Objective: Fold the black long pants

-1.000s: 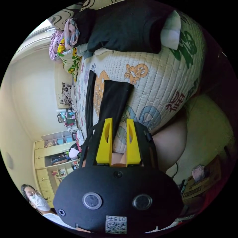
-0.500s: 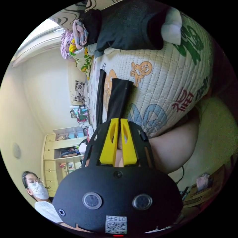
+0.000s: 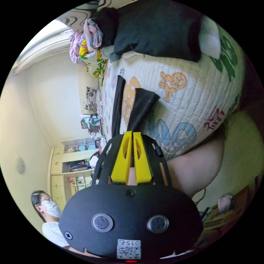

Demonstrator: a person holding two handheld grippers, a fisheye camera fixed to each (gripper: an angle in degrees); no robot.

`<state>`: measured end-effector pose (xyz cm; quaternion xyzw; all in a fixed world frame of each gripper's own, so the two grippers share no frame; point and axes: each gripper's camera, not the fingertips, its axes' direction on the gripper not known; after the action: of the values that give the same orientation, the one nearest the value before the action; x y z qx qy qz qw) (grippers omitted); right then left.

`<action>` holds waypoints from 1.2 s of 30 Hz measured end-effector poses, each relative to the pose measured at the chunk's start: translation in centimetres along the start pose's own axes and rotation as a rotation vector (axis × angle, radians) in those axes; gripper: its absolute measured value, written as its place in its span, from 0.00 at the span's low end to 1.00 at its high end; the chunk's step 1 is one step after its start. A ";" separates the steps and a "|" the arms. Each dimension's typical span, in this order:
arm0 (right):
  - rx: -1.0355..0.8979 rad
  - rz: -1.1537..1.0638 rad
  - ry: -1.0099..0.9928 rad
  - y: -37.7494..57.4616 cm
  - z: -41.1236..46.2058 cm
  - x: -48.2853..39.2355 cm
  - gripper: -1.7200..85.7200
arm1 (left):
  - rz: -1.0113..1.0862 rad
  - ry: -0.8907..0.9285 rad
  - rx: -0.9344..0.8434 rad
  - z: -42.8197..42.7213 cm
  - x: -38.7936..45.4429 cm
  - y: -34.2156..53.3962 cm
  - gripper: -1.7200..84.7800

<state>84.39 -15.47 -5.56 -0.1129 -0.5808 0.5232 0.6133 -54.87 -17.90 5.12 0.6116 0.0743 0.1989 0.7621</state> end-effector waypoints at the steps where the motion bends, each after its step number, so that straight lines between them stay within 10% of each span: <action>1: -0.008 -0.015 0.004 -0.1 0.0 -0.8 0.02 | 0.008 0.008 0.002 0.0 0.3 -0.3 0.02; 15: -0.177 -0.196 0.088 -9.6 5.7 -18.1 0.02 | 0.010 0.165 0.013 7.6 6.8 -13.4 0.01; 25: -0.194 -0.039 0.302 -20.6 18.1 -17.9 0.04 | -0.171 -0.024 -0.001 24.1 3.0 -20.8 0.03; 36: -0.205 -0.287 0.305 -19.6 13.9 -20.2 0.08 | -0.054 0.166 0.131 30.5 0.2 -19.9 0.12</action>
<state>87.34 -45.98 1.26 -0.1688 -0.5417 0.3457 0.7474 -39.60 -48.82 -6.67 0.6391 0.1666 0.2232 0.7169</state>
